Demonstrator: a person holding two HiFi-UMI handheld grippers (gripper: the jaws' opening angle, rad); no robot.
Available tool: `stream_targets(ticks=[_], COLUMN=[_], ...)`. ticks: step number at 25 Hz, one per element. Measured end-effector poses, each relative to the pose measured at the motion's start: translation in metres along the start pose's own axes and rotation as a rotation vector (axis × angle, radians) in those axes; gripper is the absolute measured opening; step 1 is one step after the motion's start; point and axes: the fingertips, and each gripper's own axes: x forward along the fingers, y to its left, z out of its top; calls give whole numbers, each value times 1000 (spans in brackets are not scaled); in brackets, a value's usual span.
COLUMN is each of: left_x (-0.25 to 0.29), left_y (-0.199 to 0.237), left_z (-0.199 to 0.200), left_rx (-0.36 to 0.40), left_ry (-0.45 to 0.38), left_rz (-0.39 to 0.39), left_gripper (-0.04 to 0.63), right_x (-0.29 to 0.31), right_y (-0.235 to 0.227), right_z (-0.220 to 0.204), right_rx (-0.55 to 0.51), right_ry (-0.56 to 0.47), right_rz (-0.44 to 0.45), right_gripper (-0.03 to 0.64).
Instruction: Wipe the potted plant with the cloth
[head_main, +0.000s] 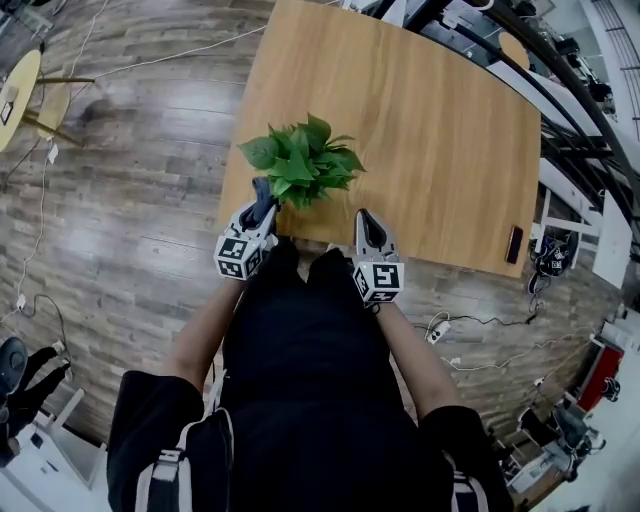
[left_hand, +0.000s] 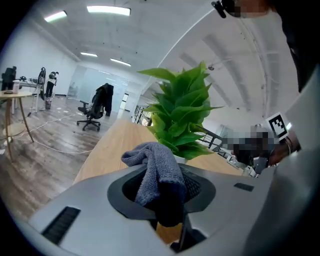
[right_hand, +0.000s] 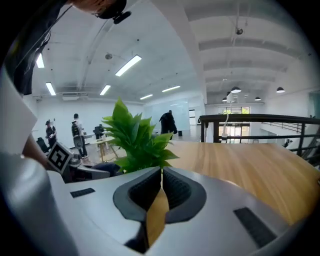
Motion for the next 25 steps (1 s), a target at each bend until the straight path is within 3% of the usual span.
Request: stream_targets(ticks=[4, 7, 8, 9, 14, 20, 25], left_x=[29, 39, 40, 41, 56, 67, 69], left_y=[11, 10, 9, 9, 19, 20, 11], left_z=[-14, -29, -32, -32, -27, -22, -22], left_rx=[88, 108, 109, 111, 127, 79, 110], left_ry=[67, 134, 143, 147, 180, 162, 165], left_rz=[-18, -52, -64, -72, -68, -70, -82], left_gripper=[126, 126, 126, 126, 126, 126, 127], right_x=[35, 48, 50, 53, 82, 103, 101], right_y=[10, 26, 32, 36, 38, 50, 56], right_z=[-32, -62, -71, -77, -82, -70, -69], right_rx=[-124, -130, -111, -102, -190, -309, -293], right_ry=[104, 190, 216, 235, 254, 234, 228], right_rz=[155, 279, 320, 349, 377, 442, 436], right_gripper=[20, 36, 179, 222, 230, 232, 232])
